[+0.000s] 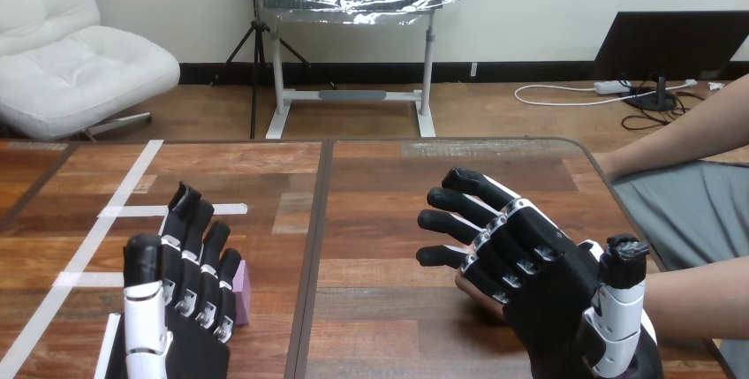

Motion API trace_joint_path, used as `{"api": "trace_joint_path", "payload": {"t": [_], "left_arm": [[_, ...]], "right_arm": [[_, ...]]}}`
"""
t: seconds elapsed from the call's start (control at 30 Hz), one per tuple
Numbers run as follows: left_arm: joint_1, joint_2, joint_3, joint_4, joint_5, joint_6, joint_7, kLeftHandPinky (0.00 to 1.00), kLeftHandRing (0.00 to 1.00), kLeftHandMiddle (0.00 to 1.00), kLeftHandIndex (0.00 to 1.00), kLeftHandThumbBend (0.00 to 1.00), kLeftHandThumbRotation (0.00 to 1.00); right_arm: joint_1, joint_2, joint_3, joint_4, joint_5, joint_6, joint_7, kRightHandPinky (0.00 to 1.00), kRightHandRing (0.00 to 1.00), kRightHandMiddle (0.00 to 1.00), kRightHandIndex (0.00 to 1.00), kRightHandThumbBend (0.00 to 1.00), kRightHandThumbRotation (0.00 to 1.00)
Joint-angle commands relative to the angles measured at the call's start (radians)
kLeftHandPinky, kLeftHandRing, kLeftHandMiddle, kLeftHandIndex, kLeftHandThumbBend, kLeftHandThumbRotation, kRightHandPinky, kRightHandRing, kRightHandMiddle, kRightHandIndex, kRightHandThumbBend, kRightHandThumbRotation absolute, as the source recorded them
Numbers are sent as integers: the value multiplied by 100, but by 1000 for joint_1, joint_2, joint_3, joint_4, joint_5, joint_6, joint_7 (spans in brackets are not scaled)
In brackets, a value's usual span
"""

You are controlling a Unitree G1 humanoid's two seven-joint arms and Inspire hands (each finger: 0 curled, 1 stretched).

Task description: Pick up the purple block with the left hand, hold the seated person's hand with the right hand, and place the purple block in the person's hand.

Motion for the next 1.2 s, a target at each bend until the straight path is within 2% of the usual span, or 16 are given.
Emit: {"api": "trace_joint_path", "payload": {"t": [0.0, 0.67, 0.77, 1.17], "left_arm": [[-199, -60, 18, 14, 38, -54, -5, 100, 100, 99, 94, 53, 87], [-223, -61, 35, 64, 84, -70, 10, 100, 99, 98, 94, 46, 90], [-231, -56, 41, 72, 96, -72, 15, 100, 99, 98, 94, 46, 91], [-285, -15, 94, 124, 184, -80, 43, 100, 97, 96, 93, 49, 88]], "right_arm": [[-65, 6, -19, -38, 1, -38, 1, 72, 83, 83, 84, 88, 95], [-64, 10, -17, -37, -4, -43, -3, 71, 82, 83, 83, 88, 95], [-63, 8, -17, -41, 5, -30, -4, 71, 82, 83, 83, 88, 95], [-67, 6, -18, -37, -2, -34, -3, 71, 83, 84, 84, 88, 95]]}}
